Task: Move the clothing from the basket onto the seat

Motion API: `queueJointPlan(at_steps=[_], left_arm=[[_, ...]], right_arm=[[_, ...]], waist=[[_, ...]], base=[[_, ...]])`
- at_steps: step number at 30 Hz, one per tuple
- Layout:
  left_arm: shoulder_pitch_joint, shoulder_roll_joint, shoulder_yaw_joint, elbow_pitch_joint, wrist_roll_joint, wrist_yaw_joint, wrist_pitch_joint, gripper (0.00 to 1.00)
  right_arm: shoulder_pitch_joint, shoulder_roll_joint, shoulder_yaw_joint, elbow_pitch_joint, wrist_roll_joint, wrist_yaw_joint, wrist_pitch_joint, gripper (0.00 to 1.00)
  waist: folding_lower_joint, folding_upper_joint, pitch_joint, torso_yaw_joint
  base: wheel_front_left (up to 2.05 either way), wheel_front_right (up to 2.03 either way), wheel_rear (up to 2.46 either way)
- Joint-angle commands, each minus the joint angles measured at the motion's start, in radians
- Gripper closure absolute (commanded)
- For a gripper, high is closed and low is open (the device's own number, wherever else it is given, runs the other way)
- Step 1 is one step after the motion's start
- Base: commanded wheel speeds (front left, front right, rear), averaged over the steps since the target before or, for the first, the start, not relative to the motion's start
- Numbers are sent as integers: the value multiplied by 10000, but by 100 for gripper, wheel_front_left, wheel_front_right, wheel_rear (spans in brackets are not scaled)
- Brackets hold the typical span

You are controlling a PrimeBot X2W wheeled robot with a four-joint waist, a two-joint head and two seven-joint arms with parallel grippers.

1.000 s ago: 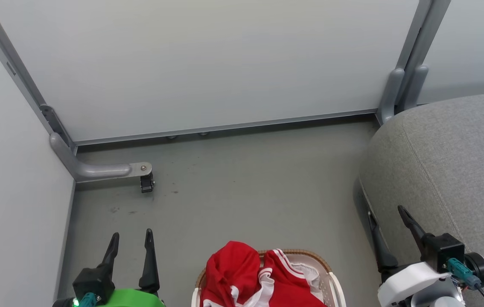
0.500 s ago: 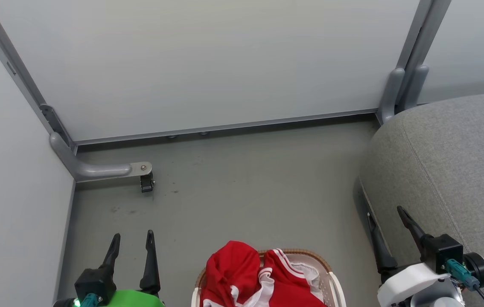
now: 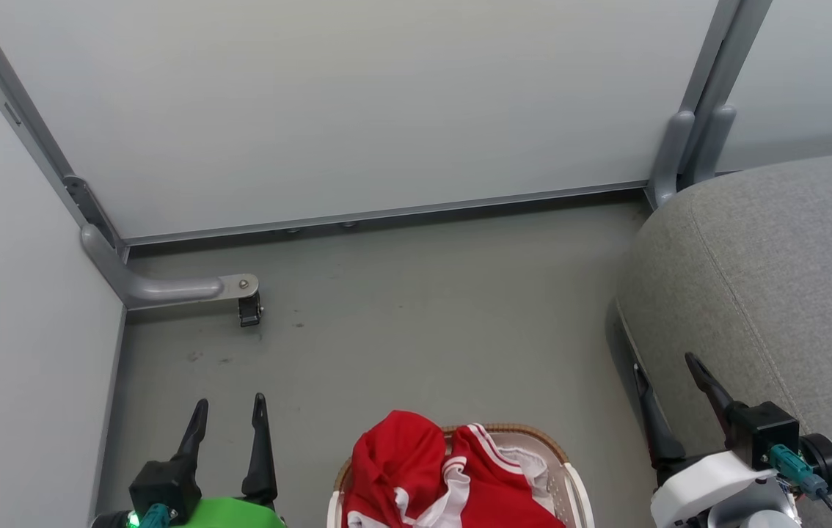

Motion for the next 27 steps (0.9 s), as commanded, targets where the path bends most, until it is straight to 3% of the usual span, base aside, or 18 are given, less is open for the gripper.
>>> queueJointPlan(at_steps=[1,13,23,27], left_arm=[[65,62,-41,-11,6,-37,-11,0],[-1047,58,-1253,662,237,-393,-9,0],[-3063,63,-2695,3421,895,-556,-9,0],[-3764,63,-2982,4508,937,-423,-9,0]], right_arm=[[33,-57,-26,-34,16,-3,-49,0],[-782,-55,-46,-257,-73,-3,-48,0],[-1925,-51,76,-401,45,-5,-38,0],[-2367,-49,142,-477,136,-5,-38,0]], waist=[[0,0,77,-31],[0,0,1761,-425],[0,0,3840,-1021],[0,0,4596,-1256]], base=[[0,0,0],[0,0,0],[0,0,0],[0,0,0]])
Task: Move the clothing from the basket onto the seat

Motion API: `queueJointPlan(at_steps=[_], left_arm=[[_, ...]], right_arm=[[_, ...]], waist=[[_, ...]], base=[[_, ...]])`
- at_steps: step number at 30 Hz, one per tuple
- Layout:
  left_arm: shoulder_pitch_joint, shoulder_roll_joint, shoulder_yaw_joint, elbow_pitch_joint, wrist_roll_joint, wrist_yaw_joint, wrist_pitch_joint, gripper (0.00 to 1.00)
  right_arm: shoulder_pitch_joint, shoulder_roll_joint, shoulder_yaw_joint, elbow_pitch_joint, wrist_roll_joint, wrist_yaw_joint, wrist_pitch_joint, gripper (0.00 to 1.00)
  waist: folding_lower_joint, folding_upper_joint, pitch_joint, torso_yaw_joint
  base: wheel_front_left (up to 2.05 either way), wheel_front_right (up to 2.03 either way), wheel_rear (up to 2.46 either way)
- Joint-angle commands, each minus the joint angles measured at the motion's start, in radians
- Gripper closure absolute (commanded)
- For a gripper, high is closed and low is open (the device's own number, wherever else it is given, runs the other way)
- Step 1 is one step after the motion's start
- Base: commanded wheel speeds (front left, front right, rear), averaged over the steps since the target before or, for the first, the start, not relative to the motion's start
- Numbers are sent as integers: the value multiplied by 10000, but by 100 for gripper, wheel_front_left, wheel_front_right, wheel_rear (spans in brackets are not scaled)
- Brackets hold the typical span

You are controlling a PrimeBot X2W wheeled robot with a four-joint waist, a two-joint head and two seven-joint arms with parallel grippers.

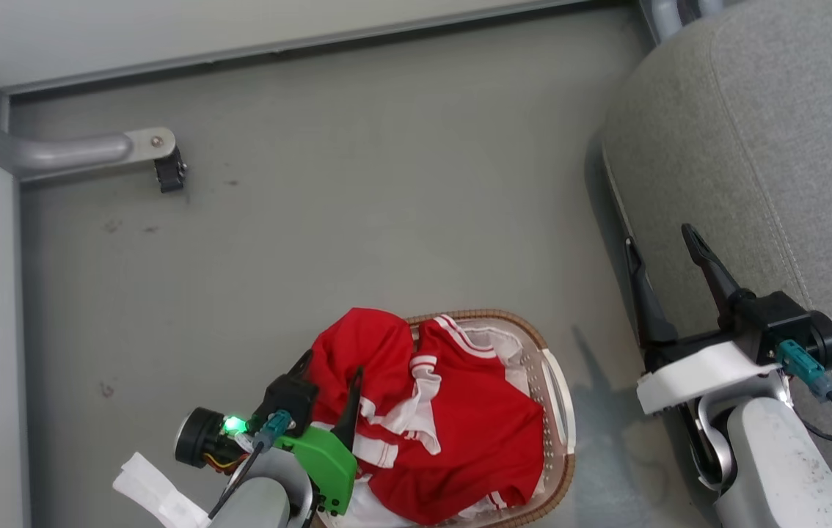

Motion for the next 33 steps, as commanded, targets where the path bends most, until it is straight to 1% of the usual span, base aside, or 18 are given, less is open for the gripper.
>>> queueJointPlan(at_steps=[1,3,7,15,18,21,22,24,26,28,30,33], left_arm=[[-376,63,-36,359,66,146,-7,0],[-711,66,-155,966,-6,257,-7,0],[-1337,64,-198,1754,-236,501,-7,0],[-2007,60,43,2781,-623,1033,-7,0],[-2053,63,26,3096,-759,1064,-7,0],[-2126,61,-82,3243,-898,962,-7,0],[-2141,63,-125,3268,-934,949,-7,22],[-2151,63,-214,3309,-991,895,-7,53],[-2164,63,-342,3446,-1036,846,-7,64],[-2189,61,-483,3568,-1137,762,-7,85],[-2180,63,-619,3747,-1202,672,-7,100],[-2218,61,-816,3935,-1360,536,-7,100]], right_arm=[[-248,-40,10,-57,105,-6,-25,0],[-426,-38,40,-77,144,-6,-25,0],[-740,-37,147,-114,239,-6,-25,0],[-1037,-37,359,-146,361,-6,-25,0],[-1079,-37,343,-117,418,-6,-25,0],[-1097,-38,364,-95,432,-6,-25,0],[-1102,-37,374,-88,458,-6,-25,0],[-1113,-37,397,-72,501,-6,-25,0],[-1123,-37,457,-43,554,-6,-25,0],[-1126,-37,532,-28,617,-6,-25,0],[-1128,-38,587,-26,652,-6,-25,0],[-1125,-38,630,1,703,-6,-25,0]], waist=[[-1,-1,1273,-573],[-1,-1,1588,-647],[-1,-1,2200,-750],[-1,-1,2931,-938],[-1,-1,3069,-968],[-1,-1,3144,-978],[-1,-1,3163,-978],[-1,-1,3178,-976],[-1,-1,3175,-987],[-1,-1,3163,-1017],[-1,-1,3143,-1053],[-1,-1,3096,-1094]], base=[[0,0,0],[0,0,0],[0,0,0],[0,0,0],[0,0,0],[0,0,0],[0,0,0],[0,0,0],[0,0,0],[0,0,0],[0,0,0],[0,0,0]])
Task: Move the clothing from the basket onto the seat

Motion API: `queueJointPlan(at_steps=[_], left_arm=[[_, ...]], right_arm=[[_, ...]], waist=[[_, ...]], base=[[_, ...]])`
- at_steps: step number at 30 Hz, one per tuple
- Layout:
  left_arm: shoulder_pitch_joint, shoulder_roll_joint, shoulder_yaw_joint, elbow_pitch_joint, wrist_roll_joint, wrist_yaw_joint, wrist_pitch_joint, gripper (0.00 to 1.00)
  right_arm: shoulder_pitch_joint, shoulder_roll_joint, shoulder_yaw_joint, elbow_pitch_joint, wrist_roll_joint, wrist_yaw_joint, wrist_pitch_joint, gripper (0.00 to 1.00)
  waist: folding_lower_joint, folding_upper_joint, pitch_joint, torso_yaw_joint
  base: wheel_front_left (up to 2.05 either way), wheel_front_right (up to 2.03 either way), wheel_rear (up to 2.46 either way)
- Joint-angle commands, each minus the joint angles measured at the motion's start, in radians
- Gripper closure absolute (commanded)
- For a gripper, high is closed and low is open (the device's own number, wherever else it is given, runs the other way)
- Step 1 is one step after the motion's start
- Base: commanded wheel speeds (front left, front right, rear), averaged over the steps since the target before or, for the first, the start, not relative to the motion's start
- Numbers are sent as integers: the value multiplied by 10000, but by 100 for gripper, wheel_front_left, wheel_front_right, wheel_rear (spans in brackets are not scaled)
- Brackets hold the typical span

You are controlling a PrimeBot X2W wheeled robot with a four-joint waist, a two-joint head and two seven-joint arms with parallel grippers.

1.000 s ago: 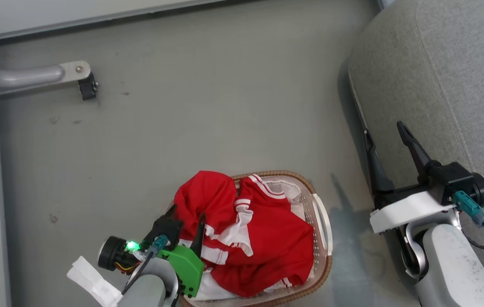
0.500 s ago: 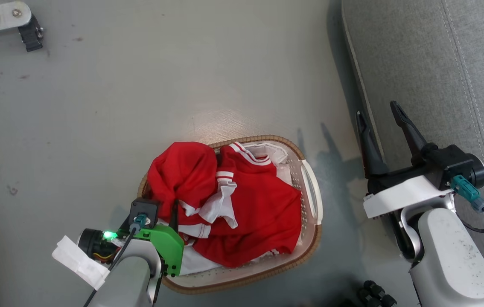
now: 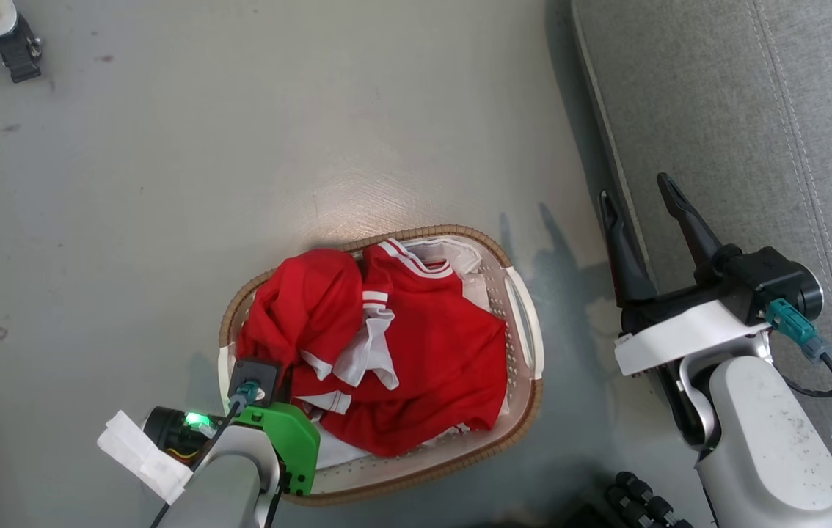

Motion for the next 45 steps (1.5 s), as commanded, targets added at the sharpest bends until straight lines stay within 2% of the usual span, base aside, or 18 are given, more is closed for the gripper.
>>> queueJointPlan(at_steps=[1,10,20,30,39,45], left_arm=[[-195,59,-76,58,-80,-61,-7,100],[-29,64,-252,-527,-88,-7,-7,100],[219,541,164,-2151,206,37,-7,100],[99,905,196,-3409,624,-323,-8,100],[-707,1170,-272,-3898,1046,-735,8,100],[-1509,1466,-649,-4400,1255,-957,442,100]], right_arm=[[-44,-36,1,38,84,-6,-25,0],[185,-36,-170,216,44,-6,-25,0],[569,-37,-454,410,-233,-6,-25,0],[1337,-38,-768,666,-532,-6,-25,0],[2317,-40,-859,893,-623,-6,-25,0],[2810,-40,-817,949,-652,-6,-25,0]], waist=[[-1,0,-37,-24],[-1,0,-540,13],[-1,0,-1906,402],[-1,0,-3763,888],[-1,0,-5528,1227],[-1,0,-6333,1322]], base=[[0,0,0],[0,0,0],[0,0,0],[0,0,0],[0,0,0],[0,0,0]])
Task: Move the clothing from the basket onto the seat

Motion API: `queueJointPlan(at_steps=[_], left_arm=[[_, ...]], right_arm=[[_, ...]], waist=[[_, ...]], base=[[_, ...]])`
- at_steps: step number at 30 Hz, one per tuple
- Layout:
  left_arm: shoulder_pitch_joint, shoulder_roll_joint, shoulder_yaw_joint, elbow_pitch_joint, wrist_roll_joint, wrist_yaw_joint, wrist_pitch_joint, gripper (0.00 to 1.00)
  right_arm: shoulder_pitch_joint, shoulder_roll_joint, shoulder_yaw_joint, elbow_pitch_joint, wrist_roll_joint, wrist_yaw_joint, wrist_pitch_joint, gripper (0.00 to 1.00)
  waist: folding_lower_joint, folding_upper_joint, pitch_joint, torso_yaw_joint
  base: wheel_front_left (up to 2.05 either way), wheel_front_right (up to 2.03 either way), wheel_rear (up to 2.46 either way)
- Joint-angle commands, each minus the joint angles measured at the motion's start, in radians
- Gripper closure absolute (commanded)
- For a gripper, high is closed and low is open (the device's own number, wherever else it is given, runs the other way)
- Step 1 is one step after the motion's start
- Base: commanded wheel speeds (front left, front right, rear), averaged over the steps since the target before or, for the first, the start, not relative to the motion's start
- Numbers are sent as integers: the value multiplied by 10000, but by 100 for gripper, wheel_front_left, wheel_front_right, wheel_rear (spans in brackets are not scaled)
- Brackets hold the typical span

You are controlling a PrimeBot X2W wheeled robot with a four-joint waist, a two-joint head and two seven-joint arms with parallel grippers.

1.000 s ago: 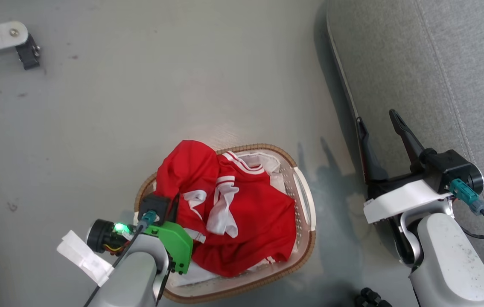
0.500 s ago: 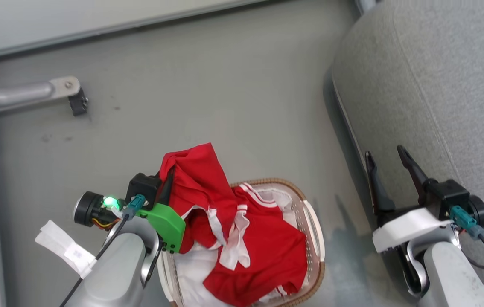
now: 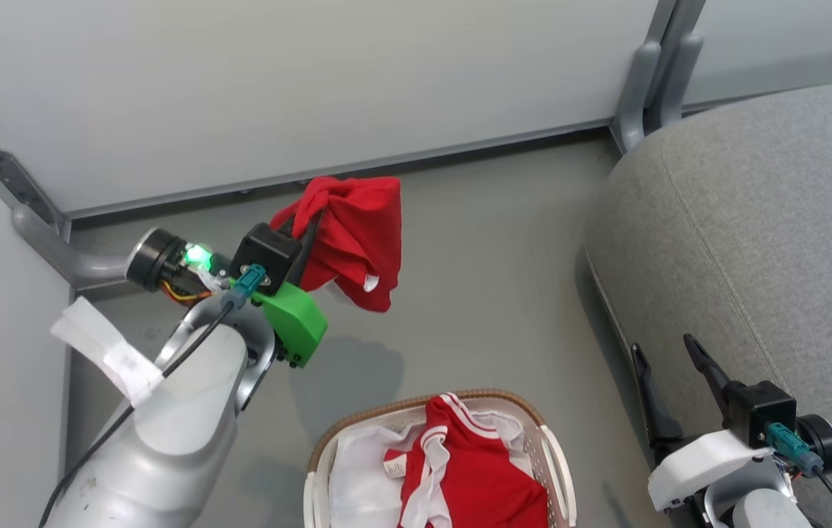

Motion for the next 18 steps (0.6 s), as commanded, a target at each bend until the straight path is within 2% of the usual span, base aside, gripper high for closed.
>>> queueJointPlan(at_steps=[1,8,18], left_arm=[[-311,133,-120,-196,76,-66,142,100],[-1460,396,-511,-1087,-13,-211,900,100],[-2695,294,-1069,-1889,-407,-252,1626,100]], right_arm=[[231,-44,9,38,-36,-6,-25,0],[198,-42,192,6,-114,-7,-25,0],[-260,-42,1056,-78,-216,-7,-25,0]], waist=[[1,0,-934,287],[1,0,-1221,345],[1,0,-1433,468]], base=[[0,0,0],[0,0,0],[0,0,0]])
